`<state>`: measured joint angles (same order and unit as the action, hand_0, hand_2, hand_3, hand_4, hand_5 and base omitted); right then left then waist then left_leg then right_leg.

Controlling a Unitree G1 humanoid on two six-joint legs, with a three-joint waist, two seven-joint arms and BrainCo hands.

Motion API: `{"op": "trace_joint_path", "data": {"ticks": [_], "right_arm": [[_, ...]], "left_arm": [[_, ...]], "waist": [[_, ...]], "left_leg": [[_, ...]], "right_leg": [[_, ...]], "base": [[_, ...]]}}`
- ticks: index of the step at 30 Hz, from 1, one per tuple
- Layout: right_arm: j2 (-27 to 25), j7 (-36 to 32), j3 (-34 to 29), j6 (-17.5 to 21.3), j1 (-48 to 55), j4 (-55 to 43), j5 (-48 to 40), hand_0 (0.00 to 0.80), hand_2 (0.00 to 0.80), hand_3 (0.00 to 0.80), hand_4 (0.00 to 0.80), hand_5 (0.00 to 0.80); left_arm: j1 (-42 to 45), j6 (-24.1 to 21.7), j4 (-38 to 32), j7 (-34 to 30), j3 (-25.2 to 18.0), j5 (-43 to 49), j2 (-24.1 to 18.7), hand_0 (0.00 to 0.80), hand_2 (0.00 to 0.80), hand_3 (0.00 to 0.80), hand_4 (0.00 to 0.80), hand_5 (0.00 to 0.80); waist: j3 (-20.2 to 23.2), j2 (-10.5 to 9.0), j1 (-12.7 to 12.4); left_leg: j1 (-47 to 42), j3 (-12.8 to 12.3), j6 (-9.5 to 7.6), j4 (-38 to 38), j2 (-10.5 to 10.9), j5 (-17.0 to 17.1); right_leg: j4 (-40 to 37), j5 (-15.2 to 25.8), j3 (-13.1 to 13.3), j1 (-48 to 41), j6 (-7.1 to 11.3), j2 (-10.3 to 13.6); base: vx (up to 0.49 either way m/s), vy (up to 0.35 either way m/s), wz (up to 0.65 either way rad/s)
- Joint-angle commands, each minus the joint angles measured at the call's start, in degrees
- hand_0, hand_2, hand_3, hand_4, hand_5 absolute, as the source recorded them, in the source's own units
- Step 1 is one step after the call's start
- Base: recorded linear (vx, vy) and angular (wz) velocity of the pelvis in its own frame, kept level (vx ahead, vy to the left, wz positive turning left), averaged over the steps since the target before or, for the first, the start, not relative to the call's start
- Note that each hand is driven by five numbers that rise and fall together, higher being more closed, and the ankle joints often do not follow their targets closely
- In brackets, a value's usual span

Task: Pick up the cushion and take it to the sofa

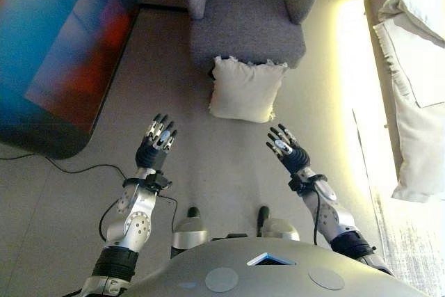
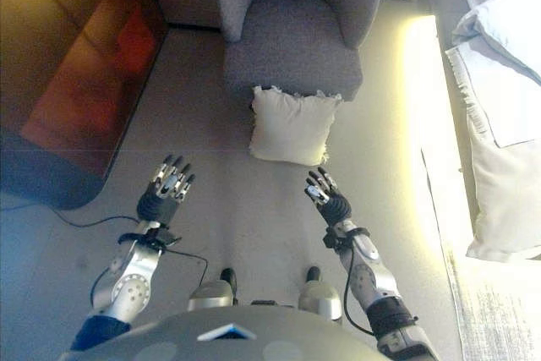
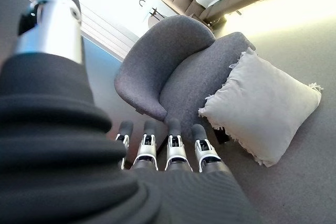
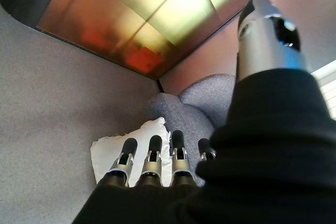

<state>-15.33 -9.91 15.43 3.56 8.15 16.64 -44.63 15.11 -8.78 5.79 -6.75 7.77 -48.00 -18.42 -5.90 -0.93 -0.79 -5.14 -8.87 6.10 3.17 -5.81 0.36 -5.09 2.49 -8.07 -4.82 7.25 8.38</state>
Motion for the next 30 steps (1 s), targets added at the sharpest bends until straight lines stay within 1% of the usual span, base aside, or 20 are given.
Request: {"op": "trace_joint_path", "data": {"ticks": [1,4,8,11,13,15,16,19,22,25,27,29,30], "right_arm": [[0.3,-1.0,-0.4,3.5,-2.0,-3.2,-1.5,0.0,0.0,0.0,0.0,0.0],[0.2,-0.5,-0.1,3.0,-2.2,-3.5,-1.7,0.0,0.0,0.0,0.0,0.0],[0.0,-1.0,-0.5,3.0,-1.9,-3.5,-1.9,0.0,0.0,0.0,0.0,0.0],[0.0,-1.7,-0.7,2.9,-1.3,-3.6,-1.9,0.0,0.0,0.0,0.0,0.0],[0.0,-2.7,-0.9,2.7,-0.8,-3.6,-1.8,0.0,0.0,0.0,0.0,0.0],[0.1,-3.1,-0.8,2.2,-0.3,-3.7,-1.3,0.0,0.0,0.0,0.0,0.0],[-0.3,-2.8,-0.7,2.0,-0.2,-3.3,-1.1,0.0,0.0,0.0,0.0,0.0],[-0.8,-3.7,-0.8,2.1,-0.8,-2.6,-2.2,0.0,0.0,0.0,0.0,0.0],[-0.9,-4.1,-0.8,2.4,-1.0,-2.6,-1.3,0.0,0.0,0.0,0.0,0.0],[-0.2,-3.4,-0.9,2.0,-1.4,-3.1,-0.7,0.0,0.0,0.0,0.0,0.0],[0.5,-2.8,-0.9,2.1,-1.4,-3.4,-0.2,0.0,0.0,0.0,0.0,0.0],[1.4,-2.0,-0.9,2.5,-2.0,-3.2,-0.4,0.0,0.0,0.0,0.0,0.0],[1.8,-1.9,-1.1,2.8,-2.4,-2.8,-0.5,0.0,0.0,0.0,0.0,0.0]], "left_arm": [[-1.9,-3.1,-2.7,-0.8,0.0,1.9,-0.2,0.0,0.0,0.0,0.0,0.0],[-2.4,-3.3,-2.0,-1.2,0.1,-0.1,0.1,0.0,0.0,0.0,0.0,0.0],[-1.8,-2.7,-2.1,0.4,0.3,2.7,-0.2,0.0,0.0,0.0,0.0,0.0],[-1.3,-3.1,-2.3,0.2,-0.3,3.4,-0.5,0.0,0.0,0.0,0.0,0.0],[-0.2,-3.3,-2.7,-0.7,-0.9,3.3,-0.6,0.0,0.0,0.0,0.0,0.0],[0.8,-3.4,-2.8,-1.7,-1.6,3.7,-0.4,0.0,0.0,0.0,0.0,0.0],[1.1,-3.3,-3.1,-1.5,-1.7,3.6,-0.2,0.0,0.0,0.0,0.0,0.0],[0.2,-3.7,-2.6,-0.9,-2.1,2.3,-0.4,0.0,0.0,0.0,0.0,0.0],[-1.3,-4.2,-2.1,-0.5,-2.7,1.4,-0.2,0.0,0.0,0.0,0.0,0.0],[-1.4,-4.4,-2.6,0.2,-2.6,1.8,-0.2,0.0,0.0,0.0,0.0,0.0],[-1.6,-4.3,-2.7,0.5,-2.7,2.1,-0.3,0.0,0.0,0.0,0.0,0.0],[-2.3,-3.7,-2.7,0.3,-2.6,2.3,-0.8,0.0,0.0,0.0,0.0,0.0],[-2.8,-3.3,-2.4,-0.2,-2.4,2.3,-1.1,0.0,0.0,0.0,0.0,0.0]], "waist": [[1.2,-0.3,0.1],[1.3,-0.46,0.2],[1.2,-0.53,0.3],[1.2,-0.66,0.3],[1.2,-1.02,0.2],[1.0,-1.63,0.0],[0.4,-1.82,-0.2],[-0.7,-1.55,-0.1],[-0.8,-1.12,0.5],[-0.4,-0.56,1.0],[-0.3,-0.35,1.2],[-0.5,-0.23,1.0],[-0.4,-0.31,0.8]], "left_leg": [[3.7,0.7,-2.34,-3.6,1.4,-0.9],[3.5,0.6,-2.34,-3.8,1.3,-0.9],[3.6,0.7,-2.23,-4.1,1.2,-1.0],[3.7,1.0,-2.14,-5.2,1.1,-1.5],[4.1,1.1,-1.76,-7.4,1.2,-2.5],[5.3,1.0,-1.56,-11.6,1.5,-4.3],[6.8,1.3,-1.51,-14.2,1.5,-4.2],[9.2,1.8,-1.33,-17.2,1.2,-3.3],[8.4,1.8,-2.15,-15.5,1.8,-4.7],[6.5,1.6,-3.14,-13.3,2.5,-5.2],[5.8,1.2,-3.63,-12.7,2.9,-5.4],[5.9,1.2,-4.61,-12.4,3.5,-5.4],[6.4,1.2,-5.44,-12.6,4.2,-5.7]], "right_leg": [[4.1,-1.4,-2.6,2.4,0.12,-1.7],[3.9,-1.2,-2.4,2.3,0.06,-1.9],[3.8,-1.2,-2.1,2.4,0.02,-2.0],[3.8,-1.2,-1.7,2.3,-0.11,-2.1],[3.7,-1.1,-1.4,2.2,-0.27,-2.0],[3.8,-0.9,-1.0,2.4,-0.58,-1.6],[4.3,-0.8,-0.9,2.9,-0.91,-1.3],[5.1,-0.4,-0.7,3.7,-1.25,-1.1],[6.5,-0.7,-0.2,4.5,-0.57,0.1],[9.3,-1.5,0.5,5.3,0.57,1.4],[11.1,-2.1,0.5,5.6,1.24,2.2],[15.2,-2.3,0.1,6.1,1.87,4.1],[17.1,-2.3,-0.1,6.2,1.92,5.0]], "base": [[0.0,0.0,0.0],[0.0,0.0,0.0],[0.0,0.0,0.0],[0.011,-0.009,0.0],[0.05,-0.032,0.0],[0.035,-0.026,-0.04],[-0.001,-0.003,-0.09],[-0.047,0.076,-0.09],[-0.02,0.156,-0.08],[0.029,0.16,-0.1],[0.034,0.154,0.0],[-0.003,0.152,0.06],[-0.03,0.206,0.09]]}}
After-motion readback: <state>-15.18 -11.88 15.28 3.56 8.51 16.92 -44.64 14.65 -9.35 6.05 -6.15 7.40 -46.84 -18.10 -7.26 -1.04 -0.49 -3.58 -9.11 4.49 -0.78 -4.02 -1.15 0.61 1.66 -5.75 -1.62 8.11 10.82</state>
